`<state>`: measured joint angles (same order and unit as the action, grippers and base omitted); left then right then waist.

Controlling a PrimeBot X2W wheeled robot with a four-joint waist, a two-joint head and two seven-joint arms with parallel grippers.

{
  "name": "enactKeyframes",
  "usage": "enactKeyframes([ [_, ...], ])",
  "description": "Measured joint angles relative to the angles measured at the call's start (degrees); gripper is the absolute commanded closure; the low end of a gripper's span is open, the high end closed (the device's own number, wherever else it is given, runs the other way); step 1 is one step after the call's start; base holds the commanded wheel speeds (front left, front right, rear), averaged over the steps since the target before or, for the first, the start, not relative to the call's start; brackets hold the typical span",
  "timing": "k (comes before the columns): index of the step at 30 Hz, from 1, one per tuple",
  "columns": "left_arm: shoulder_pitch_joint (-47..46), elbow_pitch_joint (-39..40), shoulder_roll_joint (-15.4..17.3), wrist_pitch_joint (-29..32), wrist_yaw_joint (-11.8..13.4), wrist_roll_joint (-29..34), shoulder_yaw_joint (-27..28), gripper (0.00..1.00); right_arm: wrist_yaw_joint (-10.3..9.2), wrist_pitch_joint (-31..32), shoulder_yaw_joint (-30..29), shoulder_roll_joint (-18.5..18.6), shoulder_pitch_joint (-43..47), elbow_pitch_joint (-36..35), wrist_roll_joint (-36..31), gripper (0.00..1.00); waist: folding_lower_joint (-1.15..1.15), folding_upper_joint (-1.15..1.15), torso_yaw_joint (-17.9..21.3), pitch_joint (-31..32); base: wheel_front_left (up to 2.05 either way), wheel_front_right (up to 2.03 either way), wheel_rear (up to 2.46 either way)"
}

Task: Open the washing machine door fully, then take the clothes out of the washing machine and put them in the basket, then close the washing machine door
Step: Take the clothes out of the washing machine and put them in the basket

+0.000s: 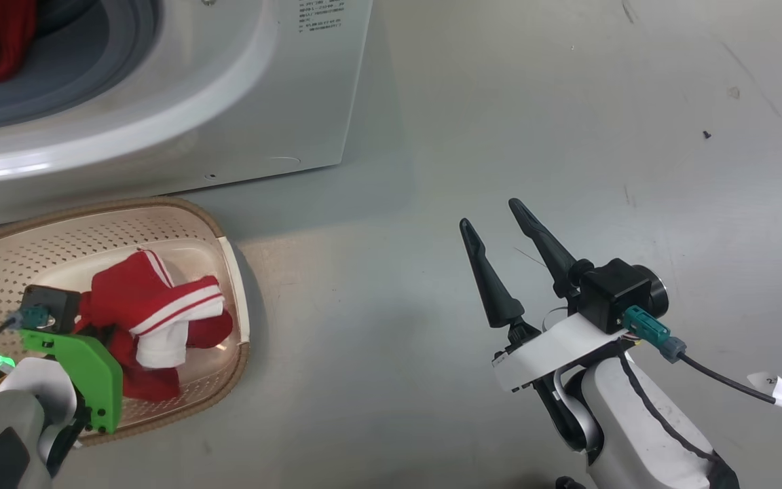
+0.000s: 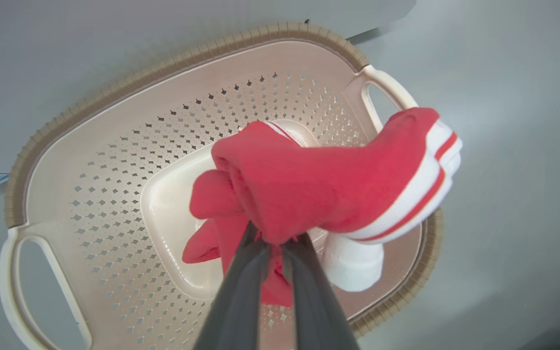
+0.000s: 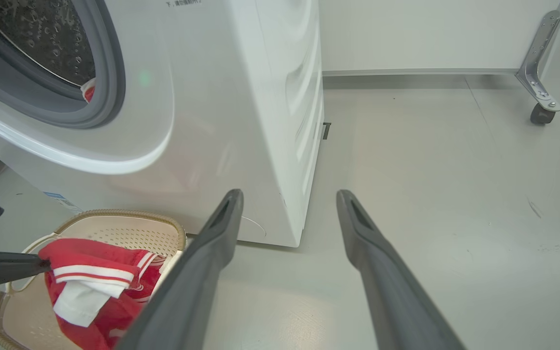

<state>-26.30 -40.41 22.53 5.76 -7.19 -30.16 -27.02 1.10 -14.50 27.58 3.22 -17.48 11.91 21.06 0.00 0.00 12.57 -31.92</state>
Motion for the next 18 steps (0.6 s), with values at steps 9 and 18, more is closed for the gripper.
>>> enactKeyframes([
  [9, -3.24, -3.92, -0.66, -1.31, 0.36, -0.03, 1.13, 1.0, -0.69, -0.01, 0.56, -0.01, -1.15, -1.16, 0.01, 0.0, 0.0, 0.0, 1.24, -2.6, 0.0, 0.0, 0.0],
  [18, -4.91, -9.02, -0.67, -1.89, 0.85, -0.01, 1.16, 1.0, -1.26, -0.01, 1.14, -0.03, -2.18, -2.01, 0.47, 0.0, 0.0, 0.0, 2.88, -5.48, 0.0, 0.0, 0.0],
])
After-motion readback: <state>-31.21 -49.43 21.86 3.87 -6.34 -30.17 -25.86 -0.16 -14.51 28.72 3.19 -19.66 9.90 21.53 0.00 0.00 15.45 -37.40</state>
